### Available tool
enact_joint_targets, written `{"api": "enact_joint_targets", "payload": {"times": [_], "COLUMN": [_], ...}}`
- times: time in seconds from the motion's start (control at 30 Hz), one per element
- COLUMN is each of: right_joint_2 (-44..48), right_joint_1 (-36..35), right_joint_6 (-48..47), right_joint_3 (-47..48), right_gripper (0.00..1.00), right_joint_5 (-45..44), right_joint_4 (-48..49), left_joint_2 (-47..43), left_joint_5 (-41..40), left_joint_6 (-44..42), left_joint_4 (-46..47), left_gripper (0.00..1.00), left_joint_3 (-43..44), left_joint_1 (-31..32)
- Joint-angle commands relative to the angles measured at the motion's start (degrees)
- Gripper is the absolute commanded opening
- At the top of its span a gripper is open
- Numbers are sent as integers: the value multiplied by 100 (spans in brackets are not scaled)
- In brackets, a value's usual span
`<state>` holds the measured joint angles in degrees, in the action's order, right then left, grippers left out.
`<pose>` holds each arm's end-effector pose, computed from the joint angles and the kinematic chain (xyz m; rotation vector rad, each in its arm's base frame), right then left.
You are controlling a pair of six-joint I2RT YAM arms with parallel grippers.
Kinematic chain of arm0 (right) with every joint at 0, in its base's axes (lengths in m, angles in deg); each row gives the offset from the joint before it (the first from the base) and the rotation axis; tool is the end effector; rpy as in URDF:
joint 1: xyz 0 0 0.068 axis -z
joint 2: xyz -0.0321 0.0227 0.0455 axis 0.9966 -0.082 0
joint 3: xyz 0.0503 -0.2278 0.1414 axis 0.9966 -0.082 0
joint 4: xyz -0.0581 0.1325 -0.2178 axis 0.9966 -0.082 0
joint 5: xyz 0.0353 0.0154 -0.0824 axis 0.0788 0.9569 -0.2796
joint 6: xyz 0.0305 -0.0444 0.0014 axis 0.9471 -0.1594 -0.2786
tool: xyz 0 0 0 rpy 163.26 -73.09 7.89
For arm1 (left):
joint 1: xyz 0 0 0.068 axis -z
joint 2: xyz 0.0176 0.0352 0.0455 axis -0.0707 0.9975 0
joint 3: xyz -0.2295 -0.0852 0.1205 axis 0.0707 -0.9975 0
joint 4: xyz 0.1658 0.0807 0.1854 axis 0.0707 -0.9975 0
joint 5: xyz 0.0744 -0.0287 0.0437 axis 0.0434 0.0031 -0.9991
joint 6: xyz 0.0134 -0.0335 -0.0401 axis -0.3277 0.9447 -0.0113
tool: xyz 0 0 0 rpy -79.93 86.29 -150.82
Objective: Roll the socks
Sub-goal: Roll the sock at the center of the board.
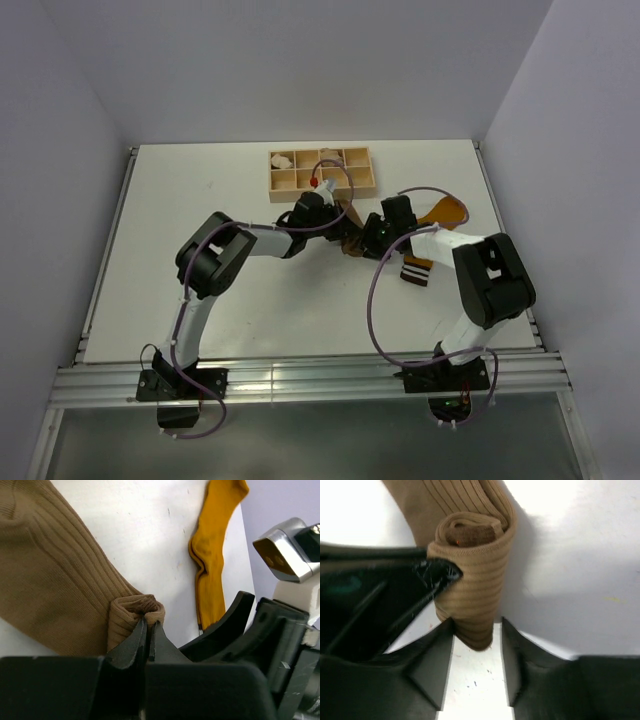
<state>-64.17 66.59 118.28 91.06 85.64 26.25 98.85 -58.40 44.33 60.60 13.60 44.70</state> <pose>0.3078 0.1123 0.1522 0.3920 2.5756 0.6759 0.3533 -0.3167 0.1312 0.0268 2.1879 -1.2663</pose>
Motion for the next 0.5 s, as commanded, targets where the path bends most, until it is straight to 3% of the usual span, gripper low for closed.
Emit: {"api": "enact_joint_targets", "payload": {"times": [0.0, 0.23, 0.47], "right_joint_2": [531, 1129, 963], "right_joint_1": [191, 489, 771], "right_joint_6": [40, 434, 936], "right_joint_3": [-548, -1551, -2202], "right_gripper": [52, 55, 54], "right_joint_5": [462, 901, 1315], "right_joint_4": [844, 2476, 3999], "left_joint_2": [232, 435, 531], "left_joint_5": [633, 1266, 1714], "left_joint_6": [41, 357, 840], "left_joint_4": [261, 506, 1209], "left_gripper": [0, 0, 0], "left_joint_3": [7, 61, -63], "left_joint_1": [-118, -381, -505]}}
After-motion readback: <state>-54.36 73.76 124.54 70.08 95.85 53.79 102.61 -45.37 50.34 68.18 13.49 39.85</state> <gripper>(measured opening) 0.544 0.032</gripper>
